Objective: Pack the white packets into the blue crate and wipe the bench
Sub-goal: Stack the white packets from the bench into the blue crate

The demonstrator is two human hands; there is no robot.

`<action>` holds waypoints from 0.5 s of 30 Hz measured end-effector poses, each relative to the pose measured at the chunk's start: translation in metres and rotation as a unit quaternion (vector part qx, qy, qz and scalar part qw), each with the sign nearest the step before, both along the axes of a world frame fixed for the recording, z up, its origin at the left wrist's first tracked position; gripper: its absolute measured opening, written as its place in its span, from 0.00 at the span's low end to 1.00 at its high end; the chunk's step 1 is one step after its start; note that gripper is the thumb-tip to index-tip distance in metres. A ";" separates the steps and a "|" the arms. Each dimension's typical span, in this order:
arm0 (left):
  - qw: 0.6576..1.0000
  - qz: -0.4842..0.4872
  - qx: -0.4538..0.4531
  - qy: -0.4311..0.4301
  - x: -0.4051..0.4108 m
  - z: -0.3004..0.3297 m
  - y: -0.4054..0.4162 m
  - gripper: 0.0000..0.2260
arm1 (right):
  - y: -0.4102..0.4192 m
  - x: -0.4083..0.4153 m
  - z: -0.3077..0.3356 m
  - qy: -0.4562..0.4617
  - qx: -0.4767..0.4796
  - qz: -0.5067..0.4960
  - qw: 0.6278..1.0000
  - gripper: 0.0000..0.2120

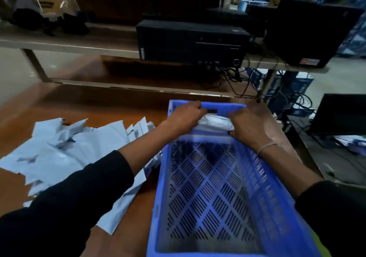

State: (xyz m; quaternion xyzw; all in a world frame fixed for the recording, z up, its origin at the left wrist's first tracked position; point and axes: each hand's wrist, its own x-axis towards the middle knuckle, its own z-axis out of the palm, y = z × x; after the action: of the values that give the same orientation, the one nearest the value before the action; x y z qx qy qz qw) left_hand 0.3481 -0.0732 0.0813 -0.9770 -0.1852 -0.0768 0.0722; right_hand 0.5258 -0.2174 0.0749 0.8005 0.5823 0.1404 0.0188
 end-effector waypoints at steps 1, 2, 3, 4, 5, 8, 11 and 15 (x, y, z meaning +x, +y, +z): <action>0.999 0.007 0.016 0.031 0.009 -0.010 0.002 0.19 | 0.003 0.002 -0.011 0.012 -0.025 0.001 1.000 0.20; 0.997 0.013 0.034 0.067 0.017 -0.020 0.005 0.18 | 0.006 0.003 -0.022 0.019 -0.044 0.006 0.999 0.19; 0.994 0.019 0.053 0.098 0.024 -0.029 0.009 0.17 | 0.011 0.004 -0.033 0.026 -0.059 0.007 0.998 0.18; 0.990 0.028 0.062 0.121 0.029 -0.037 0.013 0.16 | 0.017 0.003 -0.042 0.030 -0.066 0.002 0.997 0.17; 0.987 0.042 0.064 0.139 0.034 -0.043 0.017 0.15 | 0.024 0.003 -0.050 0.032 -0.067 -0.008 0.997 0.17; 0.979 0.098 0.009 0.180 0.046 -0.058 0.022 0.17 | 0.041 0.004 -0.074 0.049 -0.072 -0.046 0.995 0.19; 0.965 0.133 -0.053 0.220 0.054 -0.076 0.027 0.20 | 0.047 0.006 -0.094 0.095 -0.094 -0.056 0.989 0.20; 0.956 0.144 -0.121 0.224 0.058 -0.100 0.031 0.21 | 0.051 0.014 -0.110 0.165 -0.130 -0.044 0.977 0.27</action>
State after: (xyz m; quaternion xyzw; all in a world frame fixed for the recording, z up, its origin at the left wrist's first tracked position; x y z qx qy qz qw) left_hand 0.4062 -0.0425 -0.0188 -0.9336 -0.3110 0.1778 0.0033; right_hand 0.5394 -0.1663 -0.0350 0.8284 0.5546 -0.0715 0.0327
